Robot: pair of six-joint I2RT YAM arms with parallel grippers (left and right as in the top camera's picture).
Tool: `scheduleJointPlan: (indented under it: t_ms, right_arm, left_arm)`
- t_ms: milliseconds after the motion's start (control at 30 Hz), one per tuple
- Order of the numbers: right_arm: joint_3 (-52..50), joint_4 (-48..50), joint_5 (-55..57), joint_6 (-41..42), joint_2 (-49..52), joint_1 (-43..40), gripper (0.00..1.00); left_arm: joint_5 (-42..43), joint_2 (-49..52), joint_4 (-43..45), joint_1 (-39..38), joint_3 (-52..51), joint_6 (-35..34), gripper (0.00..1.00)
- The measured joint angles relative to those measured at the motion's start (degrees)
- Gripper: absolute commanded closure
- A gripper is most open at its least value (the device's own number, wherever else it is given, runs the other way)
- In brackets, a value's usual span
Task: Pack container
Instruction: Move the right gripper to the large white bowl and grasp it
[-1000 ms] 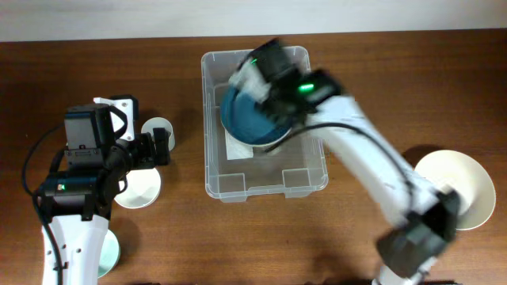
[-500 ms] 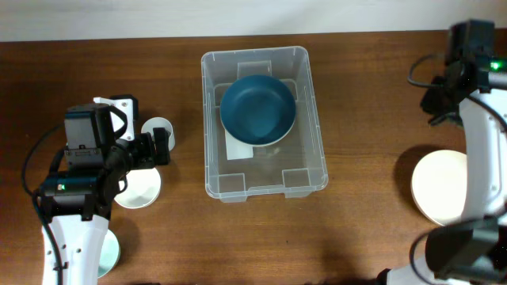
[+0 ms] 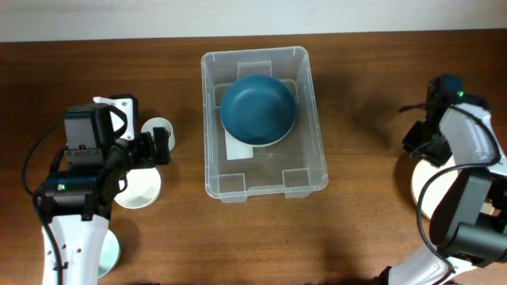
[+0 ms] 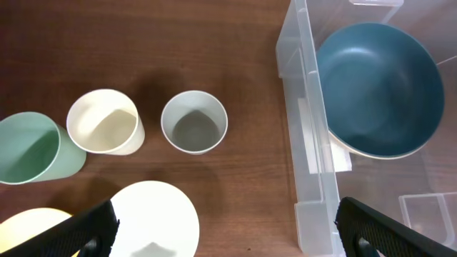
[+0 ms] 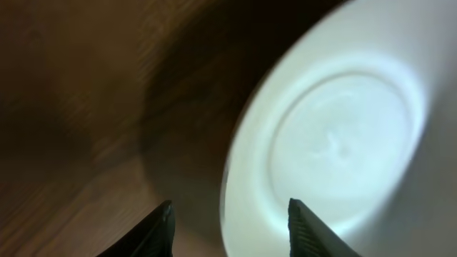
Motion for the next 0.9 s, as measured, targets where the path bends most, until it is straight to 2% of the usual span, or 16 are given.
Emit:
scheduleJointPlan:
  t_ms: [333, 500, 900]
  right_arm:
    - [-10.32, 8.00, 1.44, 1.95, 0.00, 0.00, 0.53]
    - [-10.73, 9.88, 1.70, 2.23, 0.00, 0.00, 0.59]
    - [-10.73, 10.91, 1.88, 2.40, 1.27, 0.00, 0.59]
  left_arm:
    - [0.00, 0.00, -0.02, 0.00, 0.00, 0.00, 0.01]
    - [0.00, 0.00, -0.02, 0.00, 0.00, 0.00, 0.01]
    - [0.00, 0.00, -0.02, 0.00, 0.00, 0.00, 0.01]
